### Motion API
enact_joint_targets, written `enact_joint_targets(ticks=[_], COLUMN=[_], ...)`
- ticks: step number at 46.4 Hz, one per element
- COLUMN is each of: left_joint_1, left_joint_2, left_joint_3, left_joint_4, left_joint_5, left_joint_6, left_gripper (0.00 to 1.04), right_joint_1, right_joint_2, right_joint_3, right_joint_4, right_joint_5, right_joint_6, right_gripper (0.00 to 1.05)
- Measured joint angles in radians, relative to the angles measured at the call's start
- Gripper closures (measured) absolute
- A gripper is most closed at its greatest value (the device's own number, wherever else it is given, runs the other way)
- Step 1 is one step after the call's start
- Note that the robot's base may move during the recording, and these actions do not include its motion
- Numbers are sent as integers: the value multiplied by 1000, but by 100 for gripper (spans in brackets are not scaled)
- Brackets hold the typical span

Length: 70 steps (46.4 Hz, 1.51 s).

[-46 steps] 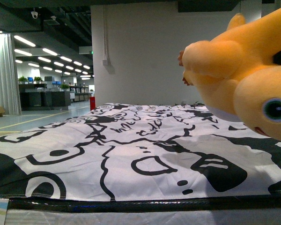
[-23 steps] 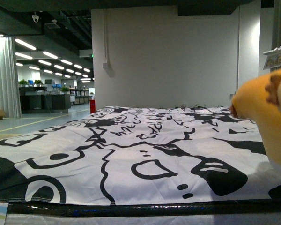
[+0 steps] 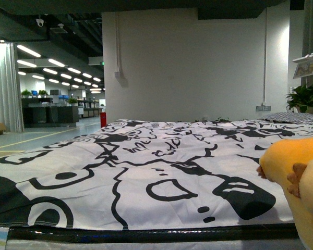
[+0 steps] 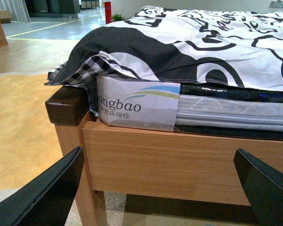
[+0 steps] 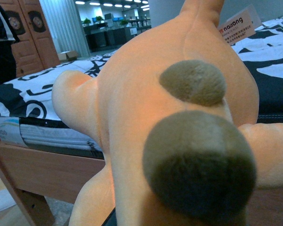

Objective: Put away toys

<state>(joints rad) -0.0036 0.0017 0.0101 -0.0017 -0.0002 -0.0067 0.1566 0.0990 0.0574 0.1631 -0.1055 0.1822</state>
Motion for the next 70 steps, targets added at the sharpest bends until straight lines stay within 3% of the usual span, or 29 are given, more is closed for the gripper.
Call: enact_joint_targets(ticks=[15, 70], left_joint_1=[0, 1], left_joint_2=[0, 0], left_joint_3=[0, 0], left_joint_4=[0, 0], left_joint_5=[0, 0], left_joint_6=[0, 0], left_gripper=[6, 6], right_joint_1=[41, 47], right_joint_2=[-57, -61], right_joint_3=[-44, -44], right_joint_4=[-50, -53], right_joint_5=[57, 61], right_joint_6=[-40, -44], right_gripper=[97, 97])
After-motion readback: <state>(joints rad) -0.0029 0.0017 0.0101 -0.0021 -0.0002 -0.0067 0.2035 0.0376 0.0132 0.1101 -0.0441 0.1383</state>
